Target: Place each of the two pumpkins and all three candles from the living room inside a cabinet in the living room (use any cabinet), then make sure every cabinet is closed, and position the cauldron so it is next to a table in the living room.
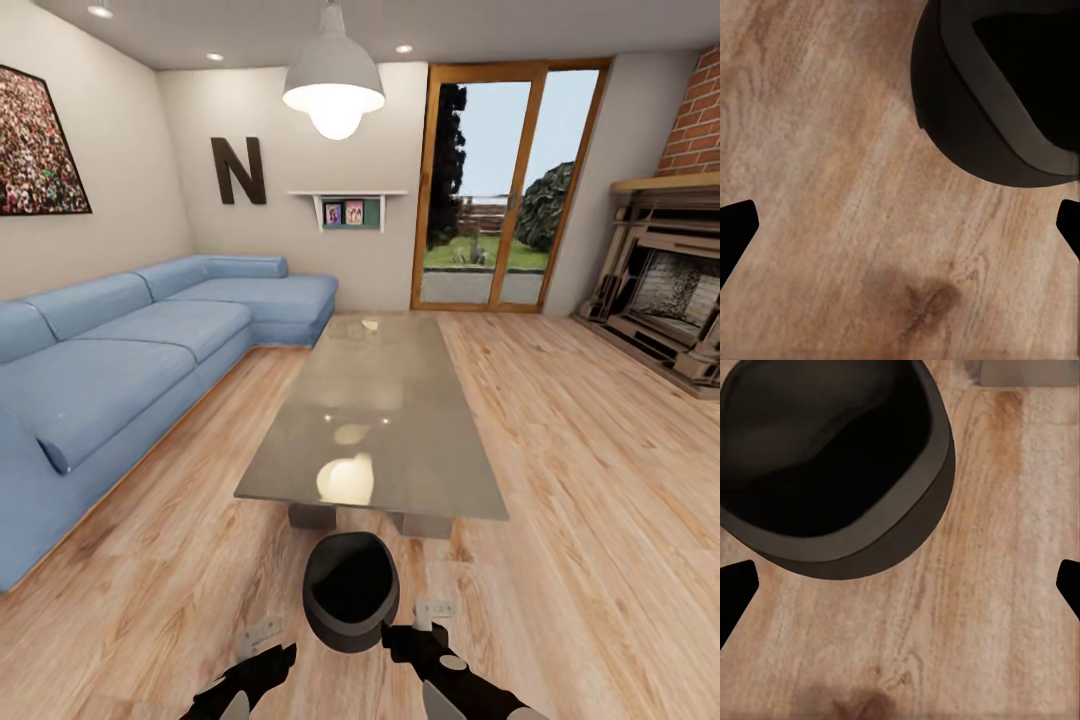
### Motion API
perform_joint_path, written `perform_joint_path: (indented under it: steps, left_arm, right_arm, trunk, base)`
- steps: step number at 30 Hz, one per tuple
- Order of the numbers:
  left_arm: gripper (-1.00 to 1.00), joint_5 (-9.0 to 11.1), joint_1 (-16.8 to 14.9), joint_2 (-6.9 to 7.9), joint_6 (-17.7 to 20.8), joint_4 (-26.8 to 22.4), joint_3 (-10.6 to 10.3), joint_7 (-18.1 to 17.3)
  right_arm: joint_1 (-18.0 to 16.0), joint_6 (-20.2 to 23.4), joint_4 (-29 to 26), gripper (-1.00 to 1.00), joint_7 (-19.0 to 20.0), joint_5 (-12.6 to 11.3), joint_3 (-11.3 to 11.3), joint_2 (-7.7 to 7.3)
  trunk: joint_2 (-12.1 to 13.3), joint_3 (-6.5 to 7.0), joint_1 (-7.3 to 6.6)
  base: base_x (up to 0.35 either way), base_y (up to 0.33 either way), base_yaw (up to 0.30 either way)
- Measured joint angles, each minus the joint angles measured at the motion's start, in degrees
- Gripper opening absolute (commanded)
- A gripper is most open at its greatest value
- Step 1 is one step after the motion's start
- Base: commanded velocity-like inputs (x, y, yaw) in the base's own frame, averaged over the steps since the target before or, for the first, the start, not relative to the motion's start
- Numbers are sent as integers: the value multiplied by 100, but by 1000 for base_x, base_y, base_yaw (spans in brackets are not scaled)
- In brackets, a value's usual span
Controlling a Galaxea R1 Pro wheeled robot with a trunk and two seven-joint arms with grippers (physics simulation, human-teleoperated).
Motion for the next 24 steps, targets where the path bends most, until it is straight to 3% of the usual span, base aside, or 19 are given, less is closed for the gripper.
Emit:
perform_joint_path:
  steps: [18, 24]
  left_arm:
    - [100, -3, -2, 11, 8, 0, 8, 37]
    - [100, -32, -10, 28, 274, 0, 12, 71]
  right_arm:
    - [0, 58, -17, 100, -13, -10, -17, -22]
    - [0, 66, 15, 100, -14, -34, -28, -31]
  trunk:
    - [722, 323, -395]
    - [963, 431, -527]
  base:
    - [0, 0, 0]
    - [0, 0, 0]
